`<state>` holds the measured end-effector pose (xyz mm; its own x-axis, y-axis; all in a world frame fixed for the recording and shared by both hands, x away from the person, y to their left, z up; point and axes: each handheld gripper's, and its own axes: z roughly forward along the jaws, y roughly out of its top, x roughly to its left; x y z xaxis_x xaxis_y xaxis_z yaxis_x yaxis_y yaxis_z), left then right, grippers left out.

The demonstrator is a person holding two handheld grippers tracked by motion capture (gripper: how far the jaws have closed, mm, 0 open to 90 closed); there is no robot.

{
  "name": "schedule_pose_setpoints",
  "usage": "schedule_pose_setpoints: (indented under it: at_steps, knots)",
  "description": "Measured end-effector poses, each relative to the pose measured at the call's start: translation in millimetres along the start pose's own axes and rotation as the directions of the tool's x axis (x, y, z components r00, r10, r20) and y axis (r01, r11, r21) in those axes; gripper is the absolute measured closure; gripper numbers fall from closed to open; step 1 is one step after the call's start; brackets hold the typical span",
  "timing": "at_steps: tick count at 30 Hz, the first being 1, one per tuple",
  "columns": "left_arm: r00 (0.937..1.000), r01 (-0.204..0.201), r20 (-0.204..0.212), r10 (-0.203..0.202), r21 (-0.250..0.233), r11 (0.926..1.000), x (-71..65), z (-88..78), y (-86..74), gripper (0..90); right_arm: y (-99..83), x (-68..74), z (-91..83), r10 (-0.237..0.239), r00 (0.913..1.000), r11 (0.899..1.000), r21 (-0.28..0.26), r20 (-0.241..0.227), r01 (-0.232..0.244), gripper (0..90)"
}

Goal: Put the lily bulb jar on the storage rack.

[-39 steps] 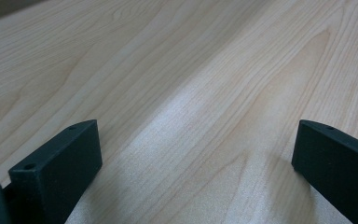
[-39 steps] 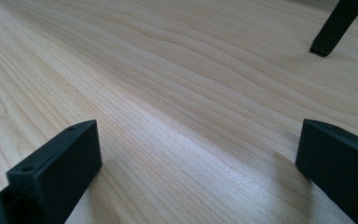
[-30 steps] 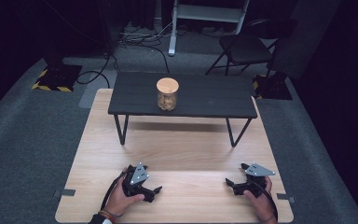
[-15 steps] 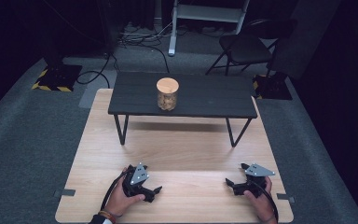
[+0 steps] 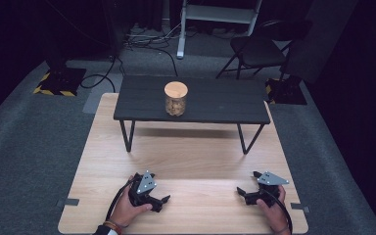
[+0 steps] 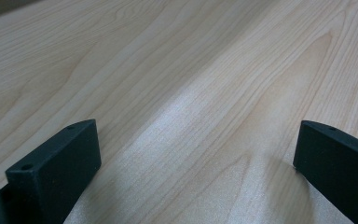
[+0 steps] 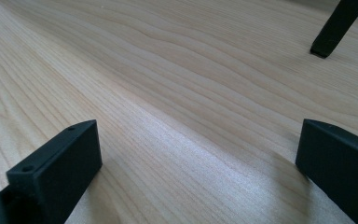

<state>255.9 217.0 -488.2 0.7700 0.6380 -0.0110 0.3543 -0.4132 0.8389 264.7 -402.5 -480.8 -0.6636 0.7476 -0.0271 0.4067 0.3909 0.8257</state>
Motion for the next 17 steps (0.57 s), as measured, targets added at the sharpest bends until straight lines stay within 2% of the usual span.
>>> schedule_pose_setpoints:
  at_steps: [17]
  knots:
    - [1.0,-0.003,-0.002,0.003,0.002,1.0,-0.4,0.0,0.3,0.5,0.3,0.3,0.2,0.001,1.0,1.0,0.001,0.001,-0.001,0.0]
